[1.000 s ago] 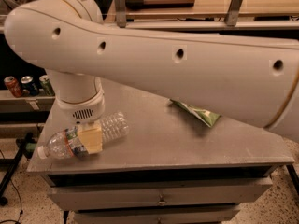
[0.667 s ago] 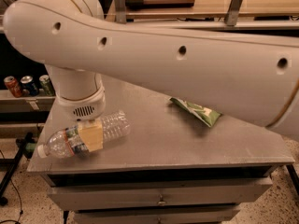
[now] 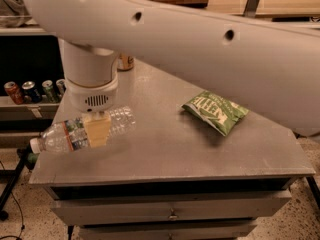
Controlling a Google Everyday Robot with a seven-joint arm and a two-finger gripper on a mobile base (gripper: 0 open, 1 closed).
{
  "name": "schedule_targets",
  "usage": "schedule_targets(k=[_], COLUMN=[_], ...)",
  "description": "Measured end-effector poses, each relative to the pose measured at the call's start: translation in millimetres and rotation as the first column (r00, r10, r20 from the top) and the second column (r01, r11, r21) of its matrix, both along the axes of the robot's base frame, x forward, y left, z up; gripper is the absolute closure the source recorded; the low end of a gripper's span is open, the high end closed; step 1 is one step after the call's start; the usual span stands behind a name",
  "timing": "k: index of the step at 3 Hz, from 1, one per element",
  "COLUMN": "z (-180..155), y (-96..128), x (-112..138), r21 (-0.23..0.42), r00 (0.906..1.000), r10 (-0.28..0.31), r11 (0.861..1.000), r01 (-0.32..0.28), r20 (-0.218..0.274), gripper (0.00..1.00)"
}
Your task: Place water bottle upright
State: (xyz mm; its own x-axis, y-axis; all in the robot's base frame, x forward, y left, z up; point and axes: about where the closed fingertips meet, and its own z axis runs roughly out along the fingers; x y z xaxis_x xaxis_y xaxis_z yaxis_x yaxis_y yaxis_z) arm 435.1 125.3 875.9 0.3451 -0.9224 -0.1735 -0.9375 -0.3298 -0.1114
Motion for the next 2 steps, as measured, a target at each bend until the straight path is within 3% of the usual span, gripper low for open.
schedule_targets(k=[1, 2], z=[24, 42], y=[4, 7], x=[7, 11], r21=[0.112, 0.200], r00=[0.9984, 0.9955], r10=[0.057, 0.088], r11=[0.992, 0.977], r01=[-0.057, -0.080], r20=[0.003, -0.034], gripper=[1.00, 1.00])
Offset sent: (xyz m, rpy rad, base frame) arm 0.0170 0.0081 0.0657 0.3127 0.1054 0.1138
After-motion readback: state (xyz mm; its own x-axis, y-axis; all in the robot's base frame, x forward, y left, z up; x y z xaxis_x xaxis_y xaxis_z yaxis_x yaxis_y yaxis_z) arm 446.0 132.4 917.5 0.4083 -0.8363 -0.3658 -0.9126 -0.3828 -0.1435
